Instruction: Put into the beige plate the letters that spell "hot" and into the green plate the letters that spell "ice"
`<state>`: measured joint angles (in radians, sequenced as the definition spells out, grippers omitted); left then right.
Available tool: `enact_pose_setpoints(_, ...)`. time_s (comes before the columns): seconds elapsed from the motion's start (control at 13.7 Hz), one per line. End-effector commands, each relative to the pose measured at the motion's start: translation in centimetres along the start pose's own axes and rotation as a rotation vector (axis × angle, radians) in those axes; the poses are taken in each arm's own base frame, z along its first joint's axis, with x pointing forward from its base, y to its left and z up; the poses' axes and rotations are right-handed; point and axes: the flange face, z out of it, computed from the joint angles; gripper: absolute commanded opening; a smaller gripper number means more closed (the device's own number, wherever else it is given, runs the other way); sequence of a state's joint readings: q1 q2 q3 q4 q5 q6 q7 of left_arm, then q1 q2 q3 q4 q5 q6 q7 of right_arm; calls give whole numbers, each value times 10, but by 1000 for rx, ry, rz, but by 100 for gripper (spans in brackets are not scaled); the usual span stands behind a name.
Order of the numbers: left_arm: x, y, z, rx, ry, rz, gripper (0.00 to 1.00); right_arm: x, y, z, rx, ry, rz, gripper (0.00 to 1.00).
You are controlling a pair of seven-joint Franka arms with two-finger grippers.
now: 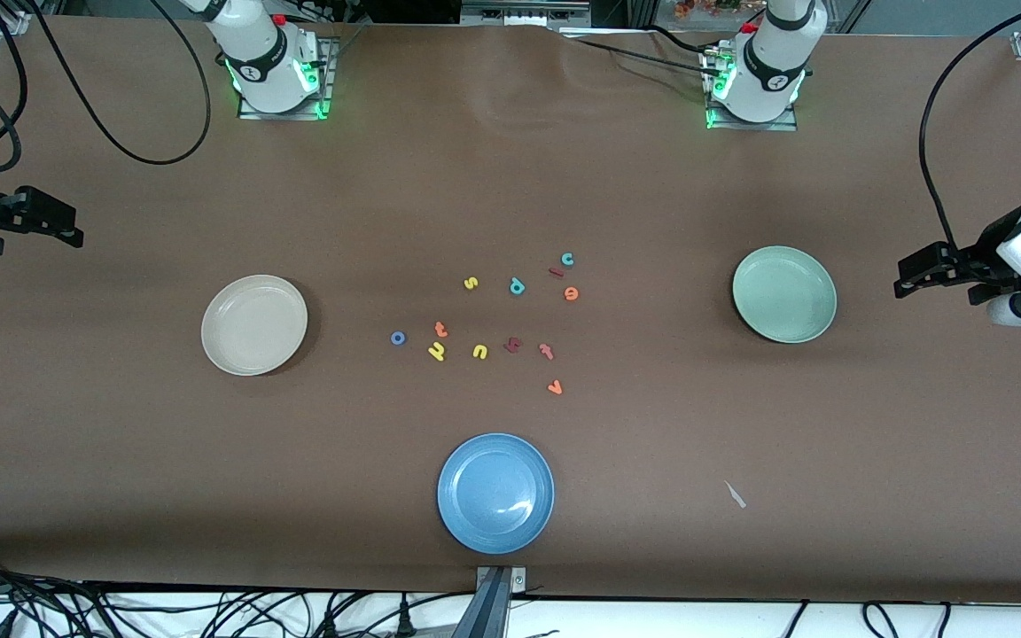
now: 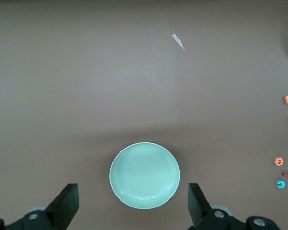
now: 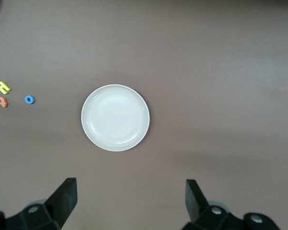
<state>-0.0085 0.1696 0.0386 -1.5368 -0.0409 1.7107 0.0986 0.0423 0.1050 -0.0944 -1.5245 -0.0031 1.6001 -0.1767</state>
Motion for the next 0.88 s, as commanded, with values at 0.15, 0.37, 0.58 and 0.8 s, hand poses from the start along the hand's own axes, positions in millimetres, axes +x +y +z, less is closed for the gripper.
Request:
enact_pose_setpoints(0.15, 5, -2, -6, -30, 19, -6, 100, -2, 2, -3, 2, 1, -7, 100)
enact_pose_setpoints(0.37, 5, -2, -6, -30, 19, -6, 100, -2, 2, -3, 2, 1, -9, 100)
enact_pose_setpoints(0.58, 4, -1, -6, -30, 18, -9, 100, -2, 2, -3, 2, 1, -9, 100)
enact_pose_setpoints(0.8, 10, 19, 9, -35, -8, -29, 100, -2, 2, -3, 2, 1, -9, 100)
